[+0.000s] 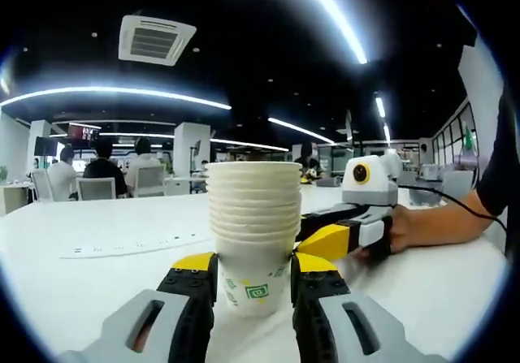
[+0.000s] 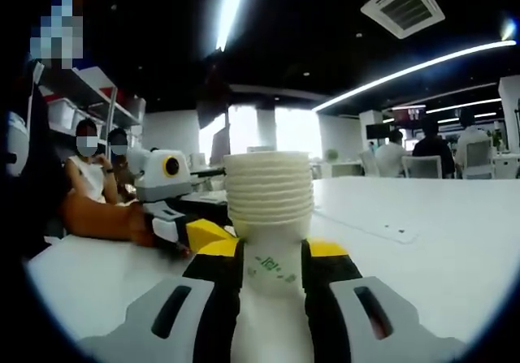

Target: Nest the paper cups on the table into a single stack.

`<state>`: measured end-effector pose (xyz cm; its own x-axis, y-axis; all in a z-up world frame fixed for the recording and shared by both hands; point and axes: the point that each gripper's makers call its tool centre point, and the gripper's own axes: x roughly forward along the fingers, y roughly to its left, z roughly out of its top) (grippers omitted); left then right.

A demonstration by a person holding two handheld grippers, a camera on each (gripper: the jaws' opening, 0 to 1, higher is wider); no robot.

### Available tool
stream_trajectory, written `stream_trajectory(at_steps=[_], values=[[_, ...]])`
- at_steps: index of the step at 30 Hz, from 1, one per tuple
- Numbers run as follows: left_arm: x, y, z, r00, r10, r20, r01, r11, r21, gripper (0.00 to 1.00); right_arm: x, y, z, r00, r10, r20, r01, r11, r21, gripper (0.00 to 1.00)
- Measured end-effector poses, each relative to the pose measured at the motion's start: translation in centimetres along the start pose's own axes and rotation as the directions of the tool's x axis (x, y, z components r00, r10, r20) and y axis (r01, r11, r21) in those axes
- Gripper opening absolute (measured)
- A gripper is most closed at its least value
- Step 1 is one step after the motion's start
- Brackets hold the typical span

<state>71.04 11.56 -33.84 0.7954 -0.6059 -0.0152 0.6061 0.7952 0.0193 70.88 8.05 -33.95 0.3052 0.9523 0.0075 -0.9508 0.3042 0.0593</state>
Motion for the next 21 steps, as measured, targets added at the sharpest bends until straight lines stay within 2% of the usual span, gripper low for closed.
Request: stream_trajectory(at_steps=[12, 21], values=[[0.0, -1.9, -0.1, 1.0, -0.002, 0.006, 0.002, 1.0, 0.005, 0.38, 0.0, -0.1, 0.0, 1.0, 0.001, 0.001, -0.001, 1.0, 0.001, 0.3], [0.1, -1.2, -0.1, 1.0, -0.003, 0.008, 0.003, 1.0, 0.001, 0.38, 0.0, -0.2, -0.1, 1.0, 0.002, -0.001, -0.002, 1.0, 0.0, 0.3]])
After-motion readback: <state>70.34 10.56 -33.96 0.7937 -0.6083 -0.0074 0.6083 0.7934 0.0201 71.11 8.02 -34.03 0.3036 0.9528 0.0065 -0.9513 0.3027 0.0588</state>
